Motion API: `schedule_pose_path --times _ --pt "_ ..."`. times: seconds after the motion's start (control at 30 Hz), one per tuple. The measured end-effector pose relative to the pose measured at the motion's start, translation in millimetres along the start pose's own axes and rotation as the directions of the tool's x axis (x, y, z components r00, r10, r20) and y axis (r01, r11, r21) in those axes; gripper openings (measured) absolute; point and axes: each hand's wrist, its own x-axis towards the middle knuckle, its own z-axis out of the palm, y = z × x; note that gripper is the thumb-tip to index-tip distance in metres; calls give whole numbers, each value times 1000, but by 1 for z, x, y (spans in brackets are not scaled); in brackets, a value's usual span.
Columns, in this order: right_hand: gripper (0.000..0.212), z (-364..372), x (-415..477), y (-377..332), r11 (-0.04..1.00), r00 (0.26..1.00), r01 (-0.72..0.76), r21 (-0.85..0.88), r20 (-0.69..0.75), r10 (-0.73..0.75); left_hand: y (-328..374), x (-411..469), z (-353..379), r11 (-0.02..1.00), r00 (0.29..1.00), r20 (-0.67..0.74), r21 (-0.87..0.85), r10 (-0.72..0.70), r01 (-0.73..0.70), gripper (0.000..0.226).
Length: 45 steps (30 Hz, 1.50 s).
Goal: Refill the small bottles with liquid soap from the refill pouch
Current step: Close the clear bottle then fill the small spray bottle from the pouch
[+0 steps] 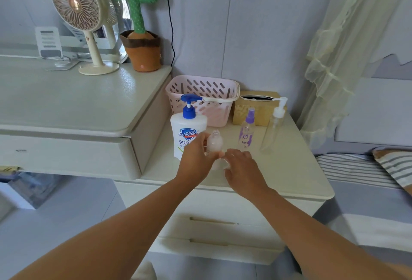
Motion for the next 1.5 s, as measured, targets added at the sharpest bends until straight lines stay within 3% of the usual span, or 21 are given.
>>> schedule_pose_path --times 0.07,0.17,0.4,0.63,0.73,0.9,1.03,1.17,1.5 --pt "36 0 2 -1 996 1000 -2 -90 18 3 -4 -1 2 1000 1000 6 -6 2 -2 38" --pt "30 -1 1 -1 995 1000 2 -95 7 -2 -7 -2 3 1000 1000 18 -10 -3 3 39" --pt "20 -11 -12 1 995 999 -48 86 -13 49 -10 -6 3 999 999 24 -9 -33 33 39" --pt "5 -59 -27 -13 971 936 61 231 -351 25 5 -19 -9 1000 999 42 -20 -18 19 38" --pt "13 -93 -35 -25 969 885 76 236 -464 44 16 -29 -19 1000 998 58 -22 1 1 39" --pt "24 -146 -49 -46 914 822 128 386 -556 120 30 -47 -36 1000 998 55 -4 18 -18 40" --pt "23 -181 -58 -63 847 804 172 503 -569 175 41 -58 -51 998 998 60 56 4 -8 40" --pt "23 -202 -61 -75 844 804 186 504 -572 164 48 -63 -64 995 998 54 97 -12 7 45" --pt "18 -217 -72 -100 855 883 148 497 -456 113 67 -77 -81 989 998 61 142 33 -42 48"
